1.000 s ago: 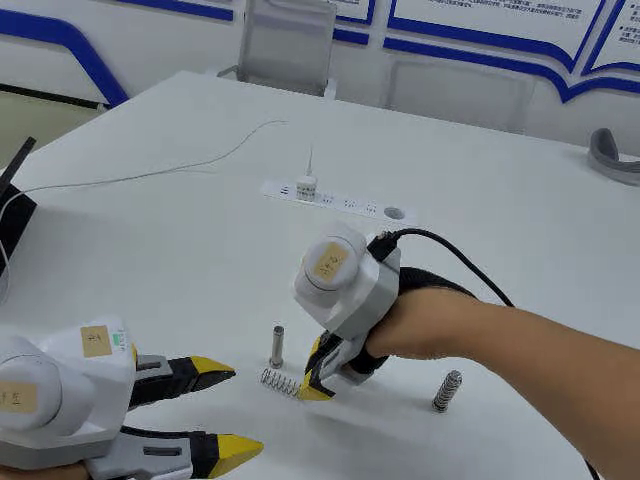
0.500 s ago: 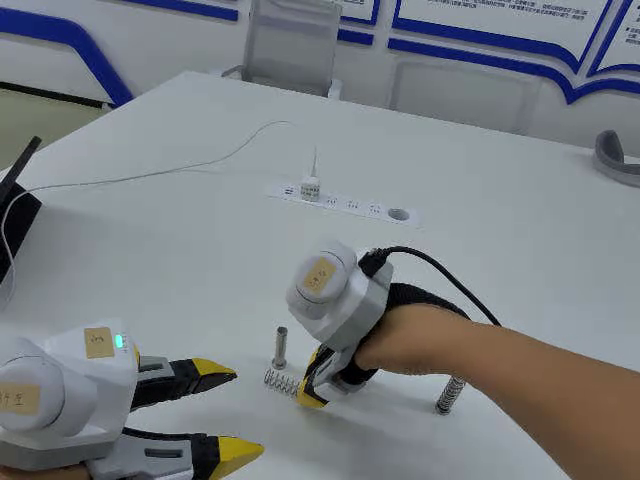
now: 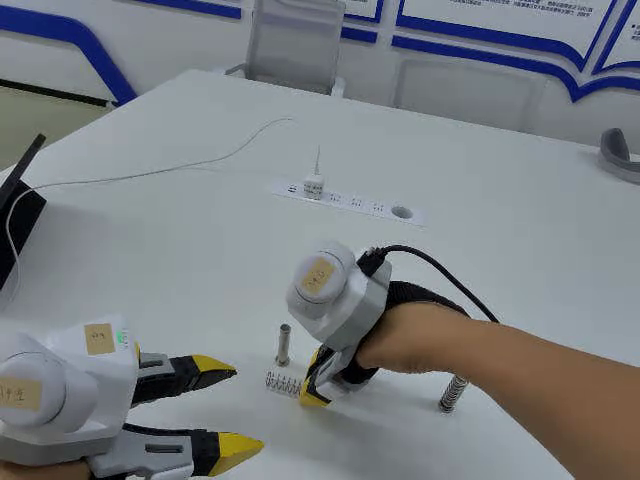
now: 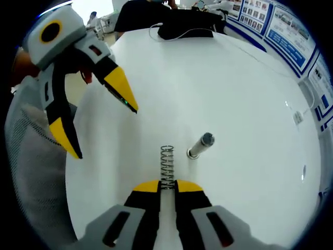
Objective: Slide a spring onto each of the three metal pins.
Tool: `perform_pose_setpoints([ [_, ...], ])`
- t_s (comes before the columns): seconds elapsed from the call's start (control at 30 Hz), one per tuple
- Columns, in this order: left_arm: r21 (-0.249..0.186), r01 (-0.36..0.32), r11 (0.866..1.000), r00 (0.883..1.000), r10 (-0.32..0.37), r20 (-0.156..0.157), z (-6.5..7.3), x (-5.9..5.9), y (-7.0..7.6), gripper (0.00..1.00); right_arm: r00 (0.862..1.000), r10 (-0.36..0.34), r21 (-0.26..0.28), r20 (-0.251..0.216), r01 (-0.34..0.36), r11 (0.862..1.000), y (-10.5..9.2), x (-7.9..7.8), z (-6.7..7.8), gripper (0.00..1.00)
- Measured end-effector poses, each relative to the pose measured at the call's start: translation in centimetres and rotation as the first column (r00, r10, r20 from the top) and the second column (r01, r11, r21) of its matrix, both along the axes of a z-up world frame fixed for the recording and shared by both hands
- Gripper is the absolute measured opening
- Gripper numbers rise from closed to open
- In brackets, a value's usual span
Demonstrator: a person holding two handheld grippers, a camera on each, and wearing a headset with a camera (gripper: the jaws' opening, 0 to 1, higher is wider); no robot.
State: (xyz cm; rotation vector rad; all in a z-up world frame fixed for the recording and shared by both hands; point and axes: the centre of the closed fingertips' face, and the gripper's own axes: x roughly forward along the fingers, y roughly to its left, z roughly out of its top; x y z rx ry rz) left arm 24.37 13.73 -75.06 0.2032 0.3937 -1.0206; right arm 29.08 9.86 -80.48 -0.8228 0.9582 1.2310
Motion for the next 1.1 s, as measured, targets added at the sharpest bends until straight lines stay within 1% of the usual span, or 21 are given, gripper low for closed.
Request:
perform_pose_setpoints([
  [0.23, 0.005, 0.009, 1.000, 1.000, -0.009, 0.002, 0.0, 0.0, -0.4, 0.48, 0.998, 0.056, 0.001, 0.005, -0.056, 0.998, -0.1, -1.1, 1.2, 0.12],
  [0.43, 0.001, 0.020, 1.000, 1.000, -0.020, 0.008, 0.2, 0.0, -0.7, 0.47, 0.993, 0.112, -0.013, 0.034, -0.111, 0.994, -0.7, -1.9, 3.0, 0.12],
  [0.57, -0.002, 0.029, 1.000, 1.000, -0.029, 0.011, 0.4, 0.0, -1.1, 0.47, 0.990, 0.139, -0.009, 0.040, -0.138, 0.990, -1.0, -2.4, 4.2, 0.12],
  [0.67, -0.003, 0.040, 0.999, 0.999, -0.040, 0.019, 0.7, 0.0, -1.5, 0.46, 0.984, 0.169, -0.017, 0.050, -0.169, 0.986, -1.2, -3.0, 4.9, 0.12],
  [0.83, -0.008, 0.058, 0.998, 0.998, -0.058, 0.034, 1.3, 0.0, -2.0, 0.44, 0.978, 0.198, -0.024, 0.061, -0.197, 0.980, -1.3, -3.4, 5.6, 0.12],
  [1.1, -0.008, 0.088, 0.996, 0.994, -0.087, 0.059, 1.9, 0.0, -2.8, 0.38, 0.969, 0.240, -0.026, 0.062, -0.239, 0.971, -1.1, -4.3, 6.1, 0.12],
])
